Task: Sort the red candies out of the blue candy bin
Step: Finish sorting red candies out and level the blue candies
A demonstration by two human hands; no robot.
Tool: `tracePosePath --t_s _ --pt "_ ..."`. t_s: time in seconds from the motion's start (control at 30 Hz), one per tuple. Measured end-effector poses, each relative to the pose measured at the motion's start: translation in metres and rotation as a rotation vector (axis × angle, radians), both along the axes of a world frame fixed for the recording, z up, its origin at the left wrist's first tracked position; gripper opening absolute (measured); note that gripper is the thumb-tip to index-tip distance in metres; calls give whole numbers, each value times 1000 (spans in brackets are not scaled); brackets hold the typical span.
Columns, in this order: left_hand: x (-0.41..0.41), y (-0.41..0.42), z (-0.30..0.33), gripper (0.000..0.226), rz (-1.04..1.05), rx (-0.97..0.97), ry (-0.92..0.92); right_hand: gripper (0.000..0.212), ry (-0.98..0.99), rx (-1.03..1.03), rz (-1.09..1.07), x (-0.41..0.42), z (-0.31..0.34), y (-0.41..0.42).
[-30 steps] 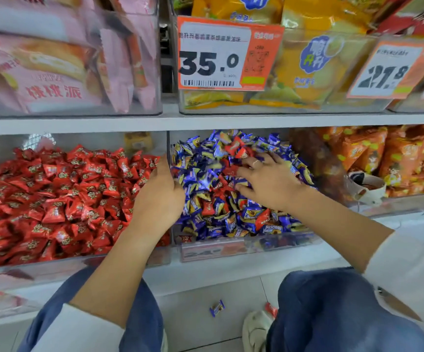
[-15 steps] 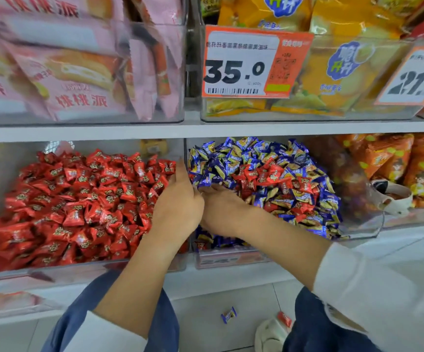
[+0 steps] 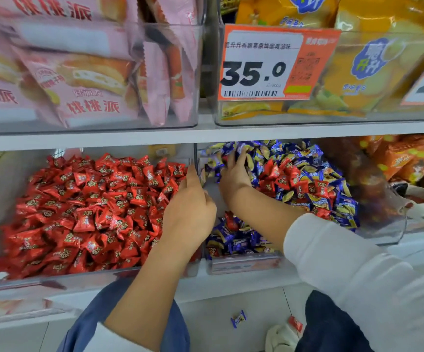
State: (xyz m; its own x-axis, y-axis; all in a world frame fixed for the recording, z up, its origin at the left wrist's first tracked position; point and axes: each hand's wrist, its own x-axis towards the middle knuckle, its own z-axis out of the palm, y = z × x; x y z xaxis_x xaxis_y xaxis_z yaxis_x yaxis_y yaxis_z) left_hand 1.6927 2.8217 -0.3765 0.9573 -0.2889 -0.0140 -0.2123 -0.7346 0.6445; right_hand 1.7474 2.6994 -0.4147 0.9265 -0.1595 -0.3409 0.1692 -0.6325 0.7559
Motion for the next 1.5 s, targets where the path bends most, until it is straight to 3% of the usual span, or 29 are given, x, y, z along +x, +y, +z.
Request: tracePosePath --t_s 0.13,0.23,0.5,0.6,0.67,0.77,0.83,0.93,1.0,1.1,1.2,1.4,1.5 --pt "-2 0 4 65 -9 27 0 54 -34 148 -126 -18 26 -24" --pt "-3 -1 4 65 -2 41 -1 47 -165 369 -88 -46 43 -44" --pt "-3 -4 1 59 -5 -4 -20 49 -516 859 -28 -108 41 -106" --pt "-3 -3 0 54 0 12 -16 55 -558 1013 -21 -125 31 -130" --pt "-4 -4 1 49 30 94 -118 56 -569 1131 -47 -132 37 -137" --pt "-7 -7 5 47 0 200 -450 35 -674 1343 -129 -139 57 -152" --pt "-14 -14 14 35 -54 134 -545 26 -698 1342 -195 -149 63 -167" --pt "-19 -36 28 28 -183 68 -381 19 -757 1379 -293 -166 68 -176" --pt "-10 -54 26 30 -286 138 -274 19 -818 1425 -315 -171 69 -173" --pt "5 -73 17 30 -375 262 -111 22 -864 1407 -246 -167 64 -162" --pt "16 -79 7 30 -353 232 -44 29 -817 1383 -158 -152 57 -150" --pt "5 -89 -16 79 -388 291 82 46 -527 1098 5 -121 37 -133" --pt "-1 -98 -25 74 -341 340 -31 39 -586 988 25 -116 36 -132"
